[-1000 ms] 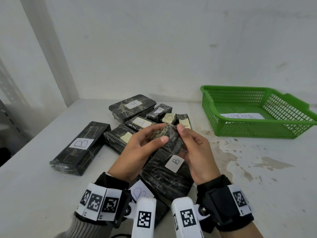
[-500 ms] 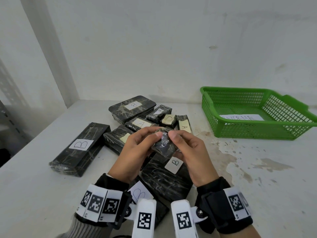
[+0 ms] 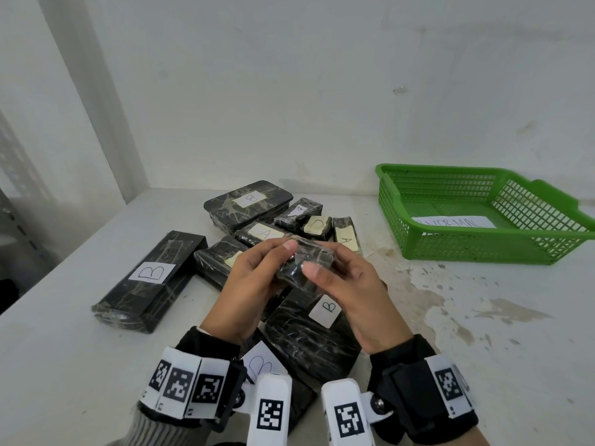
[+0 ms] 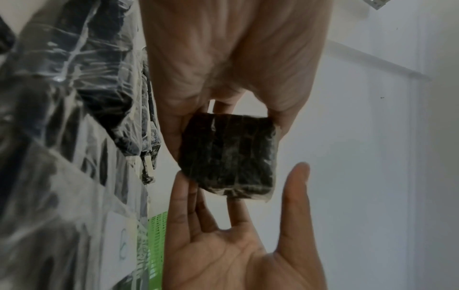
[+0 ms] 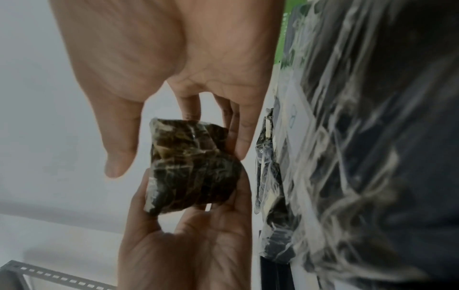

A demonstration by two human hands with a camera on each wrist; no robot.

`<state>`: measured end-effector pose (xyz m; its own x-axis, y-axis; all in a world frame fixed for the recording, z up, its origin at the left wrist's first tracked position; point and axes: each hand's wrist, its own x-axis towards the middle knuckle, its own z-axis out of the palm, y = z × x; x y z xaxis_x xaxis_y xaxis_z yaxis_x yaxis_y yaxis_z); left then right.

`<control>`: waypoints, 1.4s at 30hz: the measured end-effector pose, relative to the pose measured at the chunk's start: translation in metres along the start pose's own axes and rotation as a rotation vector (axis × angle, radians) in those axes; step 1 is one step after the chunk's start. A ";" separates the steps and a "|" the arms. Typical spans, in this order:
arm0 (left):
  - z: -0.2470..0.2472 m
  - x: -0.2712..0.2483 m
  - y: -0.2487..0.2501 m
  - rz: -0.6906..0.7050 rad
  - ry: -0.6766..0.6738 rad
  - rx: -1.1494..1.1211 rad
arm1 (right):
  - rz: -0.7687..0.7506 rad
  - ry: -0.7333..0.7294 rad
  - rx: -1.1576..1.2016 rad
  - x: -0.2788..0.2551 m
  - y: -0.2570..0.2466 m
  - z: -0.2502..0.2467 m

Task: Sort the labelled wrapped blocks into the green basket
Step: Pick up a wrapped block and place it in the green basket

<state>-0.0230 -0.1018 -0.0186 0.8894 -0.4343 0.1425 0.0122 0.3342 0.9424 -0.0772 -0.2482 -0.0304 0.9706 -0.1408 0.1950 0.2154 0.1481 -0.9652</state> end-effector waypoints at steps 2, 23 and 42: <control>0.000 -0.001 0.001 0.006 0.004 0.009 | -0.032 -0.003 -0.015 -0.001 -0.001 0.001; -0.008 0.002 -0.002 -0.014 -0.009 0.017 | -0.082 0.097 0.015 0.002 0.003 0.003; -0.001 -0.002 -0.001 0.023 -0.034 -0.034 | -0.102 -0.007 0.142 -0.001 -0.004 0.001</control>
<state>-0.0245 -0.1003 -0.0201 0.8735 -0.4543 0.1751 0.0078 0.3727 0.9279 -0.0786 -0.2481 -0.0268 0.9436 -0.1555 0.2922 0.3251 0.2701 -0.9063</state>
